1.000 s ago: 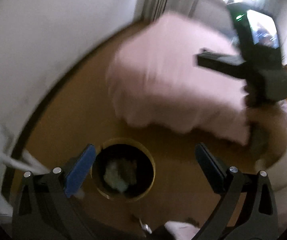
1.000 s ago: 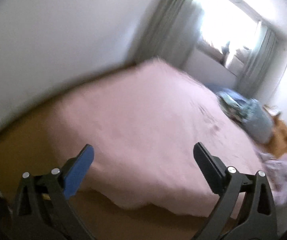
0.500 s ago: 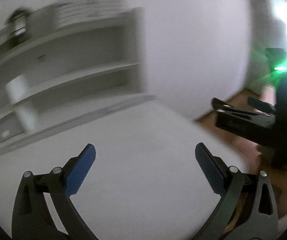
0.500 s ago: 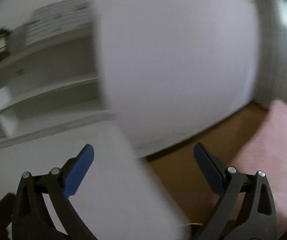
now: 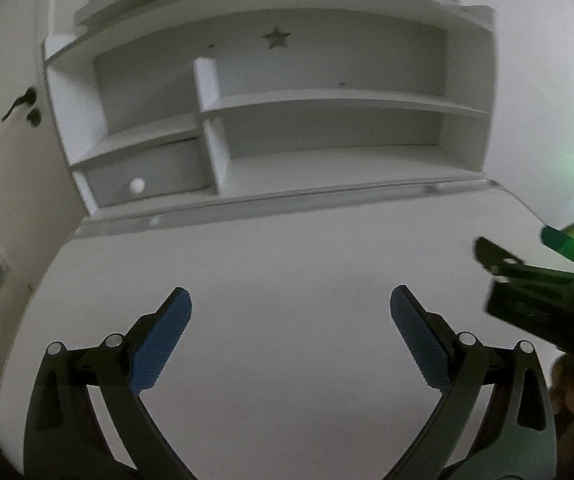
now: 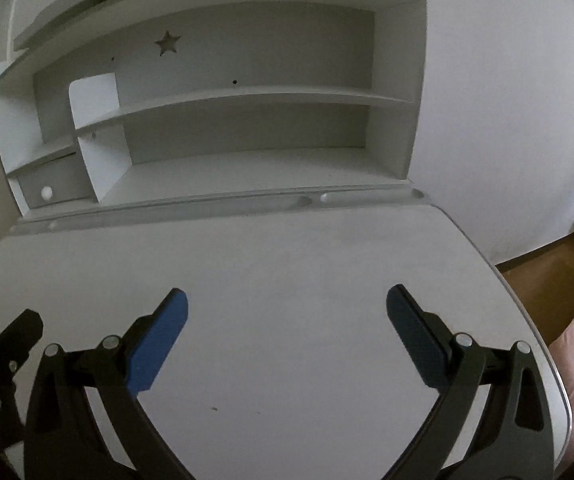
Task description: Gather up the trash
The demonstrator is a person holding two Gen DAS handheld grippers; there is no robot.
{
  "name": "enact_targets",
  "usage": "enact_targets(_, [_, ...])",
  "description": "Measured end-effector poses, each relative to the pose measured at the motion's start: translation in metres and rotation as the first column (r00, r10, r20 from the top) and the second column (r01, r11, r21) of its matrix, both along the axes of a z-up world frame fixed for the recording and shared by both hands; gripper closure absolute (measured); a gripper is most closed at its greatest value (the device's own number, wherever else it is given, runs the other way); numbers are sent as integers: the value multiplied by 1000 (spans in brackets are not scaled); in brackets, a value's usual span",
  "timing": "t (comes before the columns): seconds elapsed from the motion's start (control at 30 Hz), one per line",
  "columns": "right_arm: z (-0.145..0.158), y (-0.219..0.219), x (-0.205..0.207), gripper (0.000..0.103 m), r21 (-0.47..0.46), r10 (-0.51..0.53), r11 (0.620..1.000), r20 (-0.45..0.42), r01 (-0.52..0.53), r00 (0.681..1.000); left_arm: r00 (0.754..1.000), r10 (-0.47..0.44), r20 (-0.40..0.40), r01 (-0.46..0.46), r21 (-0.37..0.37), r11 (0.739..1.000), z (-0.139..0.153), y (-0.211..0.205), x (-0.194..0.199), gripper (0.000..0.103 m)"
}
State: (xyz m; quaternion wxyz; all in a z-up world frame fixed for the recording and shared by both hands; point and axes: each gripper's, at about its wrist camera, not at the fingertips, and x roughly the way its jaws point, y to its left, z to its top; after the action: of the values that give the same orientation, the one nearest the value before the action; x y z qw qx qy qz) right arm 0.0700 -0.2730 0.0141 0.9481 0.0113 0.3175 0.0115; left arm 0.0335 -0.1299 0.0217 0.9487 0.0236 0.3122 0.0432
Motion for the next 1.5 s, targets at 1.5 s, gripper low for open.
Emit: enact_targets(1.5, [-8, -9, -9, 7, -74, 36, 996, -79, -41, 996, 999, 27, -41, -24, 78, 997, -13, -5, 12, 6])
